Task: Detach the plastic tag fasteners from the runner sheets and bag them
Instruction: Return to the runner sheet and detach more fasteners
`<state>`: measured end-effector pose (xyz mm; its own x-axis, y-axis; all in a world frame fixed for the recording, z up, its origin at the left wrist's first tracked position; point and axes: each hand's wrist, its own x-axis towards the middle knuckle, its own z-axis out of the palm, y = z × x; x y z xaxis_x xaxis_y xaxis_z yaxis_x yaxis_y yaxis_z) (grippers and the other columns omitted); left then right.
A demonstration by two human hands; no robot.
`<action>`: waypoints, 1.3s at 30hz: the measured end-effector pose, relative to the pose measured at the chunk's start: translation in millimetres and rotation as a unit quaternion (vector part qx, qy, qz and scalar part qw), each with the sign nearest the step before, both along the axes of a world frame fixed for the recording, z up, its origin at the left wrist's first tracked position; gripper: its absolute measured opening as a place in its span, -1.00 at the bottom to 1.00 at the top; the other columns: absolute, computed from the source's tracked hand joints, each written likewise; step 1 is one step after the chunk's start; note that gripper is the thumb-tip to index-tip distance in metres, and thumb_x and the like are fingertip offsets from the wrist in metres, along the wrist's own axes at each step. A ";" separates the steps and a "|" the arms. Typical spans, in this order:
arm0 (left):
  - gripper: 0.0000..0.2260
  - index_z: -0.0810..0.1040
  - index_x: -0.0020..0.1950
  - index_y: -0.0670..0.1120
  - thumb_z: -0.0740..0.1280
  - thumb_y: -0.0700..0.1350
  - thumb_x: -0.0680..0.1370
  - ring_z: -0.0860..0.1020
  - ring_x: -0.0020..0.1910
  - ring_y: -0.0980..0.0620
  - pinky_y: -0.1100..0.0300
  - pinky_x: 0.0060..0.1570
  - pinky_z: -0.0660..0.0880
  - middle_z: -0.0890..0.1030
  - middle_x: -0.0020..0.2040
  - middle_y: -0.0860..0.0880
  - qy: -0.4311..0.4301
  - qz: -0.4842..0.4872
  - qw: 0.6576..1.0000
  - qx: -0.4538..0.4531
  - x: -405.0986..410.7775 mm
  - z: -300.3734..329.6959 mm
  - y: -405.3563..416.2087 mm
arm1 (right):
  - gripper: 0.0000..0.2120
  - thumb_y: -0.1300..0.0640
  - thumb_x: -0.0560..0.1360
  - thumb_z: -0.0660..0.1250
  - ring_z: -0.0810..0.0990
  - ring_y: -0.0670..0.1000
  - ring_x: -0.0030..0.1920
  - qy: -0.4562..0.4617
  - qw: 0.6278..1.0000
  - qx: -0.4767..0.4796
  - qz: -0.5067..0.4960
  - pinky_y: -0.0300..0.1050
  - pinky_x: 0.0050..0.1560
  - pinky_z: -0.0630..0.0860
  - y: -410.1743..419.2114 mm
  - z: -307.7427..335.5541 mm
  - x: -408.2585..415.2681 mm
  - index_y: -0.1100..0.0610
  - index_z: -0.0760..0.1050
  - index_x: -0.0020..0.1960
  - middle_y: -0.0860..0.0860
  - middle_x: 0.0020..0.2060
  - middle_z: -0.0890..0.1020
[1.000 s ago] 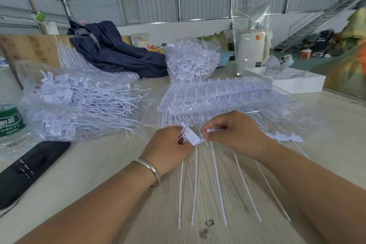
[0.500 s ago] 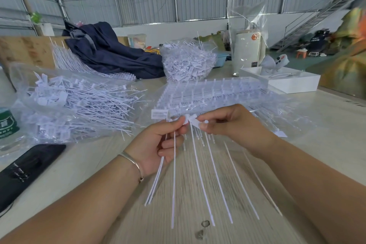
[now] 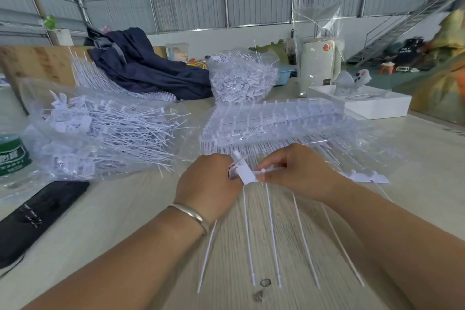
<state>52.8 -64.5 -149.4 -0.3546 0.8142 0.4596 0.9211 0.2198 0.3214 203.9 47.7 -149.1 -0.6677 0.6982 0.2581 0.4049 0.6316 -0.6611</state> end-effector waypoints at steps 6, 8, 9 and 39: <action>-0.79 0.50 -0.38 -0.08 0.35 -0.14 0.47 0.53 -0.37 0.09 0.18 -0.38 0.38 0.56 -0.41 0.02 -0.123 -0.044 0.991 0.010 -4.1 -5.3 1.7 | -0.88 -0.02 0.42 0.48 0.53 -0.34 -0.31 0.005 1.000 -0.016 -0.008 -0.33 -0.23 0.34 1.1 3.2 2.2 -0.23 0.64 -0.25 -0.41 -0.42 0.57; -0.73 0.56 -0.44 -0.09 0.38 -0.17 0.48 0.45 -0.48 0.19 0.30 -0.41 0.33 0.56 -0.48 0.07 -0.216 -0.070 0.974 0.009 -5.9 -5.9 2.4 | -0.91 0.00 0.44 0.46 0.50 -0.31 -0.40 0.021 0.999 -0.026 -0.007 -0.29 -0.26 0.33 2.6 5.0 3.4 -0.18 0.67 -0.22 -0.33 -0.47 0.56; -0.72 0.57 -0.45 -0.09 0.41 -0.15 0.48 0.42 -0.50 0.17 0.31 -0.41 0.31 0.54 -0.48 0.07 -0.270 -0.079 0.960 0.011 -7.9 -5.4 2.8 | -0.91 0.03 0.44 0.46 0.52 -0.28 -0.39 0.043 0.998 -0.041 -0.004 -0.29 -0.26 0.37 3.0 6.5 4.4 -0.15 0.68 -0.21 -0.29 -0.45 0.59; -0.64 0.35 -0.41 0.01 0.52 -0.16 0.38 0.19 -0.57 0.11 0.31 -0.58 0.12 0.27 -0.55 0.10 -0.443 -0.094 0.890 0.056 -56.3 27.0 -6.6 | -0.88 0.10 0.26 0.49 0.46 -0.09 -0.35 0.261 0.955 -0.138 -0.006 -0.18 -0.17 0.34 22.0 49.4 43.2 0.16 0.66 -0.31 0.00 -0.37 0.57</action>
